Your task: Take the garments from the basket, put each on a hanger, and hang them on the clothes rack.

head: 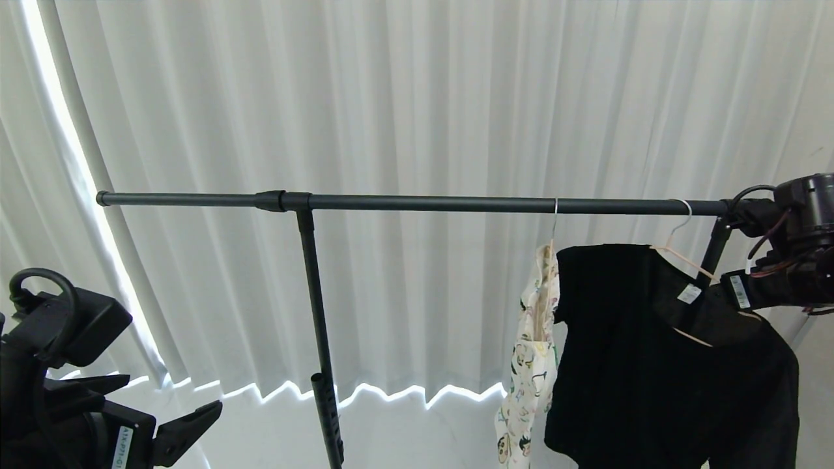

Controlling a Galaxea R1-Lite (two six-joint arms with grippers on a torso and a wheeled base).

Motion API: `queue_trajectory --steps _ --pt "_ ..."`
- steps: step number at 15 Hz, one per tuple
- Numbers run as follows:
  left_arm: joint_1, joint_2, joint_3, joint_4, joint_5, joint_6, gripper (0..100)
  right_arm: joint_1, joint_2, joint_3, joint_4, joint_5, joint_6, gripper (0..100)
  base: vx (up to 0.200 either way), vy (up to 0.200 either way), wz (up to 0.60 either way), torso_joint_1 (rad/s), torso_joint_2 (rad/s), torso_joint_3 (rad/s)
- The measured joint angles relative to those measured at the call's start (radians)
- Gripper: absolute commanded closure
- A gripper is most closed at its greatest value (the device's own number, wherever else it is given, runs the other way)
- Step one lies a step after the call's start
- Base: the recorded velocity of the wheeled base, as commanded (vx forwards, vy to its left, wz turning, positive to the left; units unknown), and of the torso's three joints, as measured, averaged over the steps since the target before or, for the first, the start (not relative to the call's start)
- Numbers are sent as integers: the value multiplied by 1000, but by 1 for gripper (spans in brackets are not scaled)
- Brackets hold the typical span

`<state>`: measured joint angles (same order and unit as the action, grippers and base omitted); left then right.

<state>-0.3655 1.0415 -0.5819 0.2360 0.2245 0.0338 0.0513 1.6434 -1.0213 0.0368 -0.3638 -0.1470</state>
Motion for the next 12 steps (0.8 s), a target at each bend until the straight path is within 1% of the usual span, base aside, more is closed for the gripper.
queue_trajectory --steps 1,3,7,12 --pt "1 -3 2 0 3 0 0 3 -28 1 39 3 -1 0 0 0 0 0 0 0" --pt "3 -8 4 -1 16 0 0 4 -81 17 64 14 -9 0 -200 0 0 2 5 2" --pt "4 -9 4 -1 21 0 0 3 -154 62 48 10 -28 0 -200 0 0 4 0 2" --pt "25 -22 26 -5 23 -1 0 -5 -202 81 47 8 -28 0 -200 0 0 -4 0 2"
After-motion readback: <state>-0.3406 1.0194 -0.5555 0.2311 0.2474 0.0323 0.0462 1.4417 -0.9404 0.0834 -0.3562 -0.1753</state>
